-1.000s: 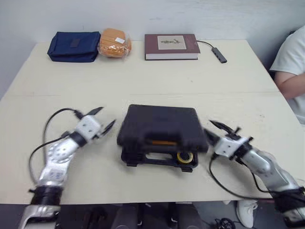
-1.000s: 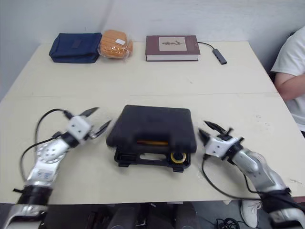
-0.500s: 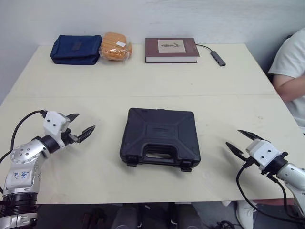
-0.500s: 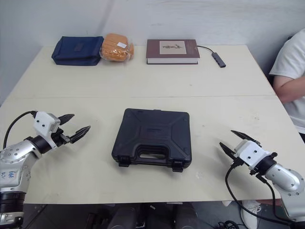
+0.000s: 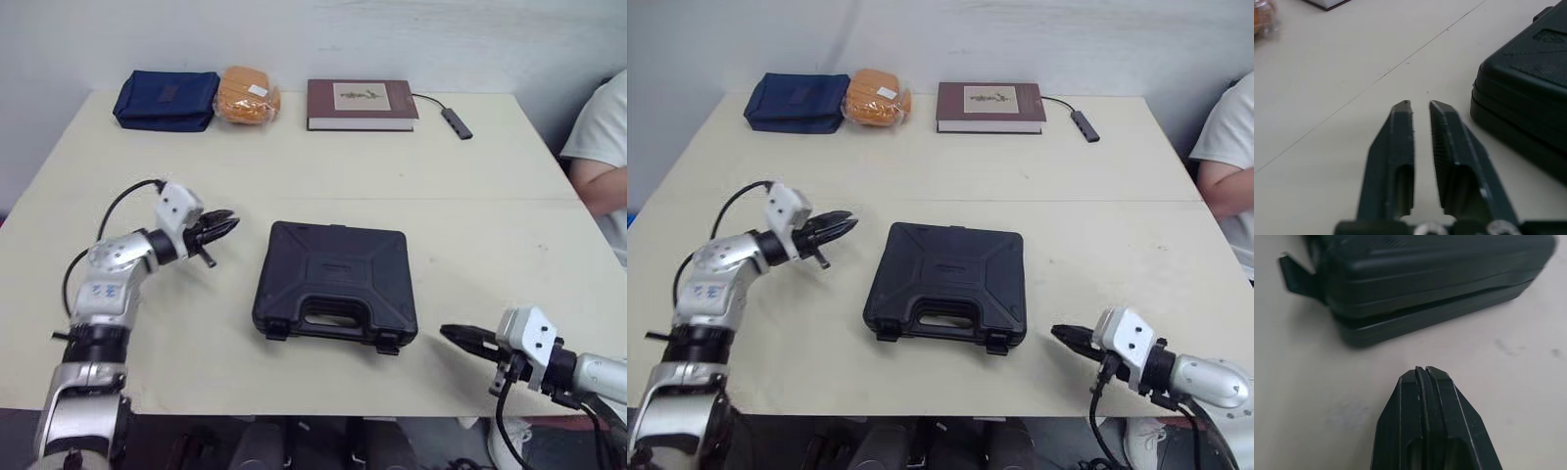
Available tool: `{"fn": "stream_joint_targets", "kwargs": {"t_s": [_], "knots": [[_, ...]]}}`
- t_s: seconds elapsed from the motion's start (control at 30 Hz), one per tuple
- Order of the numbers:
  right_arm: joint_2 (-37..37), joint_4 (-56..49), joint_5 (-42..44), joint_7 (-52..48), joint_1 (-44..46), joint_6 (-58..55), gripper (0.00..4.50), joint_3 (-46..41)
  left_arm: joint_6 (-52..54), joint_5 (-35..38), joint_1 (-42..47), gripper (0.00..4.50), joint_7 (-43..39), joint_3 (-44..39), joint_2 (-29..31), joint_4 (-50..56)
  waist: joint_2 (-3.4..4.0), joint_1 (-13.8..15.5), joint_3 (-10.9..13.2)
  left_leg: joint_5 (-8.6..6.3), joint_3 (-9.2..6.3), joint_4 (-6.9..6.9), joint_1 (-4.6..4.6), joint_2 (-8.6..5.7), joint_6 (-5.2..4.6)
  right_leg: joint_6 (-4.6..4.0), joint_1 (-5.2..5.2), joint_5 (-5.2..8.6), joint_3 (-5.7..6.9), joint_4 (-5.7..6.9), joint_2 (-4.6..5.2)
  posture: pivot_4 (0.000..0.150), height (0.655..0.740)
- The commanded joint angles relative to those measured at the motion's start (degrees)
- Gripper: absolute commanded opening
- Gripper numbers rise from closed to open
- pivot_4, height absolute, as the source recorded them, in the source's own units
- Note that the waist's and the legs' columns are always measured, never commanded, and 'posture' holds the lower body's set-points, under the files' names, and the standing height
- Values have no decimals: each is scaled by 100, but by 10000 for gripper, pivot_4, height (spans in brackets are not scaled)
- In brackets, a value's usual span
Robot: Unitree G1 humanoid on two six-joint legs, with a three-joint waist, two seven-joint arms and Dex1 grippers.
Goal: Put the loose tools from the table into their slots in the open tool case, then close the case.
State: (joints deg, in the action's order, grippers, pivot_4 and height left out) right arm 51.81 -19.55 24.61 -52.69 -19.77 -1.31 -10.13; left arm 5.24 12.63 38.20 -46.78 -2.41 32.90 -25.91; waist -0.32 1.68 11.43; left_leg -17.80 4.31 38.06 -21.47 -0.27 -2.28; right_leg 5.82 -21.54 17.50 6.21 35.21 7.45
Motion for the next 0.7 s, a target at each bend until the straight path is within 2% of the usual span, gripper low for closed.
{"fn": "stream_joint_targets", "kwargs": {"t_s": [0.03, 0.17, 0.3, 0.5, 0.7], "knots": [[198, -391, -239, -401, -249, -58, 0, 207, -639, -373, 760, 188, -321, 315, -148, -782, -4, -1, 2, 0, 3, 1, 0, 0, 0, 0, -1, 0, 3, 0, -1, 1500, 7400], [47, -433, -289, -368, -76, -291, 0, 431, -820, -840, 1755, 188, -202, 571, -444, -2555, -14, -31, 4, 1, 17, 2, 5, 0, -1, 3, -4, -1, 27, -5, -5, 1500, 7400], [-131, -301, -484, -308, 109, -307, 0, 626, -999, -1113, 2367, 188, -63, 617, -753, -3786, -21, -24, 7, 2, 22, 2, 6, 2, -4, 7, -7, -2, 28, -4, -6, 1500, 7400], [-291, -151, -695, -295, 382, -306, 0, 788, -1496, -1360, 2659, 188, -147, 589, -1051, -4503, -51, -17, 24, 4, 21, 12, -7, 0, -11, 13, -8, -4, 34, 11, -3, 1500, 7400], [-697, -55, -986, -23, 693, -343, 0, 1100, -1676, -1211, 2617, 188, -843, 383, -1203, -4614, -52, -6, 25, 3, 15, 12, -10, -1, -12, 15, -8, -5, 39, 8, 1, 1500, 7400]]}}
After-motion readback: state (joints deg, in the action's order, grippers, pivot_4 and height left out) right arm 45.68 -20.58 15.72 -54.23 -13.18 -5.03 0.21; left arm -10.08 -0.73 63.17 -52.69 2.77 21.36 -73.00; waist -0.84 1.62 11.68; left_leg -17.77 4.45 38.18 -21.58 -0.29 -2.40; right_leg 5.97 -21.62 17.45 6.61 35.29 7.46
